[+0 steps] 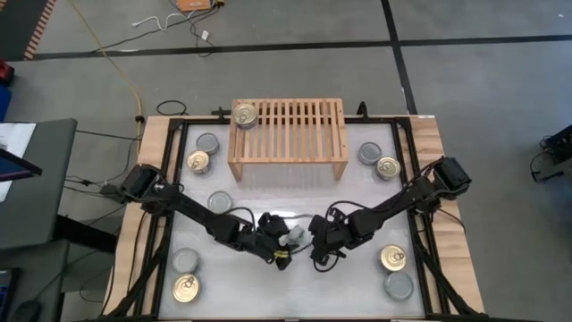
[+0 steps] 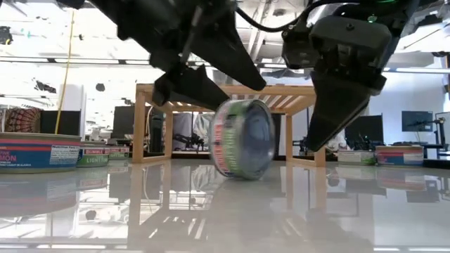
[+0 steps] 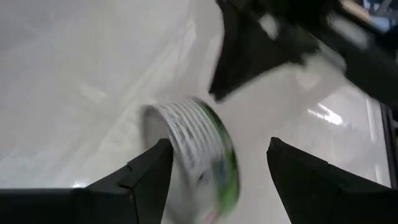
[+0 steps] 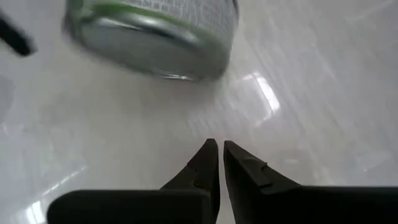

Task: Stack canned seafood by type on shelf
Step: Put the green tuna can on the shelf

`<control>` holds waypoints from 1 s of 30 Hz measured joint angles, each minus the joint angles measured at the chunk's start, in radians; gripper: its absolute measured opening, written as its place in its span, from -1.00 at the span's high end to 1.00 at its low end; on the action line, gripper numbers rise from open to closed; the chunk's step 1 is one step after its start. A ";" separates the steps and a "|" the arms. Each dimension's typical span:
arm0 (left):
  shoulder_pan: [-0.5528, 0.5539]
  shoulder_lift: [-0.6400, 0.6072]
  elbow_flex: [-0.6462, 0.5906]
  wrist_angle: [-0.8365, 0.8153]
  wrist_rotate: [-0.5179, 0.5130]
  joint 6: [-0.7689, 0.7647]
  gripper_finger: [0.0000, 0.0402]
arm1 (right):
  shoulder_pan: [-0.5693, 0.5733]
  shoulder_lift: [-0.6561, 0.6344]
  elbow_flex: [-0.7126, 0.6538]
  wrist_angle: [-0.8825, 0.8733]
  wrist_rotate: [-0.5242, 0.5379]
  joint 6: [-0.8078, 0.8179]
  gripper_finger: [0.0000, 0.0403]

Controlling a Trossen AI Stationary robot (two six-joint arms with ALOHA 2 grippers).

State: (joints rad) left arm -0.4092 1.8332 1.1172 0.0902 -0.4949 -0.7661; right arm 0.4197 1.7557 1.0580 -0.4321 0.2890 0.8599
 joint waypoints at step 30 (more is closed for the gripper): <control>0.106 -0.088 0.000 0.091 0.124 0.183 -0.24 | 0.067 -0.062 0.000 -0.274 0.058 0.206 0.72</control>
State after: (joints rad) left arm -0.3034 1.7449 1.1172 0.1808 -0.3710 -0.5831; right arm 0.4866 1.6934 1.0584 -0.7057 0.3468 1.0658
